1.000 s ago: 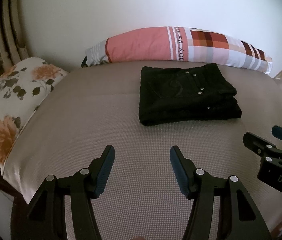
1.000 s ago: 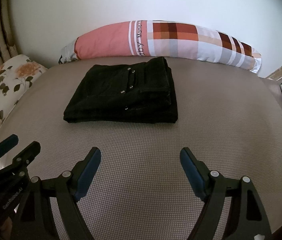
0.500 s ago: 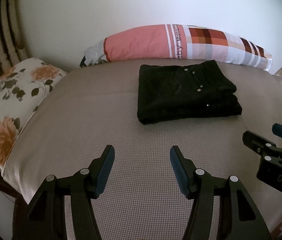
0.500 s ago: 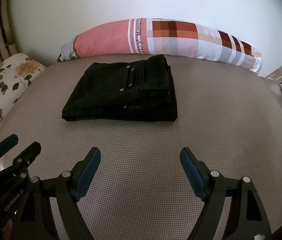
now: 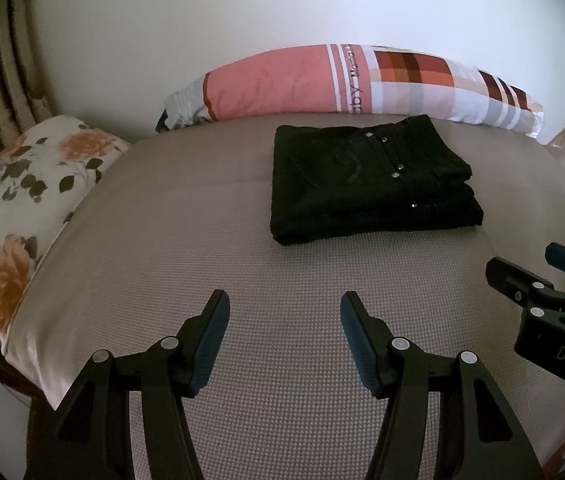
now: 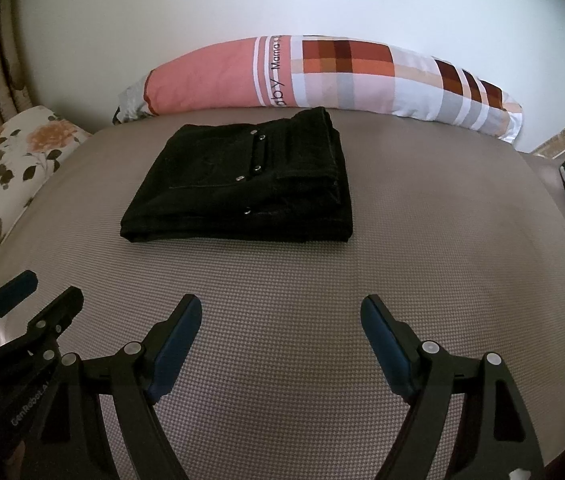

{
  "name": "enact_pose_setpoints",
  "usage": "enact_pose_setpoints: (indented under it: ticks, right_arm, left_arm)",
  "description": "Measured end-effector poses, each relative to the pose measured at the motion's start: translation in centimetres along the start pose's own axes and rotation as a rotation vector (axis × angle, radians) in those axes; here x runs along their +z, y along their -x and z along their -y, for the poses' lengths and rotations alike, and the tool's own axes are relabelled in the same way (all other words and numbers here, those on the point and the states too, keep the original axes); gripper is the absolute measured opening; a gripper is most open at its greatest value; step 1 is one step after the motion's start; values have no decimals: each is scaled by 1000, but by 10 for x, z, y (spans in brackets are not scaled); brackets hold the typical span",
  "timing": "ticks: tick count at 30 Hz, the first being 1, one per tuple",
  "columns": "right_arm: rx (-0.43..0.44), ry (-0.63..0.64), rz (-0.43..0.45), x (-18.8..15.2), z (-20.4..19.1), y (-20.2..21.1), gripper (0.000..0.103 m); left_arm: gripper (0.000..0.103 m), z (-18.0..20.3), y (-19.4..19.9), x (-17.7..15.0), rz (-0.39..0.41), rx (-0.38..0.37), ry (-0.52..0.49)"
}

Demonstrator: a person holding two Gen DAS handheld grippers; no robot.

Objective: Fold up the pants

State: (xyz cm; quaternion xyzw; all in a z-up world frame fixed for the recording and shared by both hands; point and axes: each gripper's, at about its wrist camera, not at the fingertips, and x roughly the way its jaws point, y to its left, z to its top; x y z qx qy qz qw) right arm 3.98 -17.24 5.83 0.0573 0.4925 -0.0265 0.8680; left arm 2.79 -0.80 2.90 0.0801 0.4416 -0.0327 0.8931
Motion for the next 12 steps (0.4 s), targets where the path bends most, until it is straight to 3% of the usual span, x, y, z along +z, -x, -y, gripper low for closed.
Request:
enact_pose_setpoints:
  ticks: [12]
  right_arm:
    - [-3,-2,-1,0,2,-1,80]
  left_arm:
    - [59,2,-6,2,-12,-16,-7]
